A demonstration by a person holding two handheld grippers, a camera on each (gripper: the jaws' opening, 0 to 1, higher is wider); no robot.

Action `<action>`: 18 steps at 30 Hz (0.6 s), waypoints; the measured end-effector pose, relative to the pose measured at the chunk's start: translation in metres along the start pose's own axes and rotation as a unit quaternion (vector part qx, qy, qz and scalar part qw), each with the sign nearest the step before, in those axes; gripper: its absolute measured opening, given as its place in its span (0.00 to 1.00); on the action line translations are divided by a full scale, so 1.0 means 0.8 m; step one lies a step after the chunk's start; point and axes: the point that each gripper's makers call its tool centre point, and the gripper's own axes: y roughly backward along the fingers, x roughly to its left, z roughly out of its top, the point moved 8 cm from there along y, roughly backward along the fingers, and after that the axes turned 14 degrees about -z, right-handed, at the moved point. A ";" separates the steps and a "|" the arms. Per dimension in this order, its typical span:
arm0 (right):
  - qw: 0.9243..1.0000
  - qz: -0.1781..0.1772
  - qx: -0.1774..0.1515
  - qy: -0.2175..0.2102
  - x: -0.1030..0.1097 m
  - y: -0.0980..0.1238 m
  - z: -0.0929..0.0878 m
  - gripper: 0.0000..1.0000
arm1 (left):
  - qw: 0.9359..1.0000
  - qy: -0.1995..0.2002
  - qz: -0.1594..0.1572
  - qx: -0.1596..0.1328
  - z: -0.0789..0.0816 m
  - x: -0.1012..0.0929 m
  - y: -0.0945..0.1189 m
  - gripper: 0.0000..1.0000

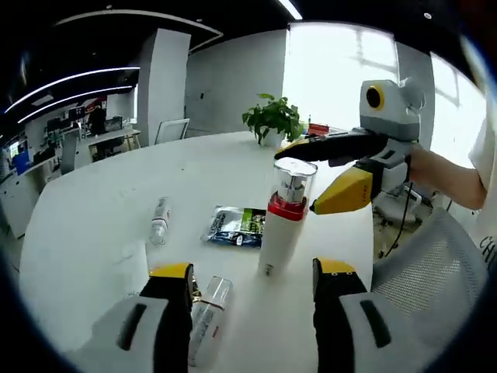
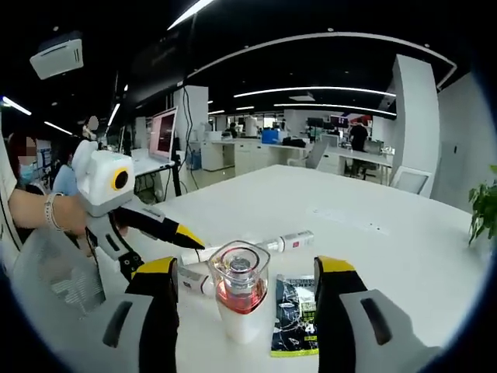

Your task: Arrange the skincare products in the storage area until every visible bottle or jar stands upright without overlapping.

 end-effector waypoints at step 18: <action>0.999 -0.011 0.044 0.002 0.014 0.029 -0.020 0.99 | 0.999 0.028 0.040 0.001 -0.023 -0.022 0.078 0.84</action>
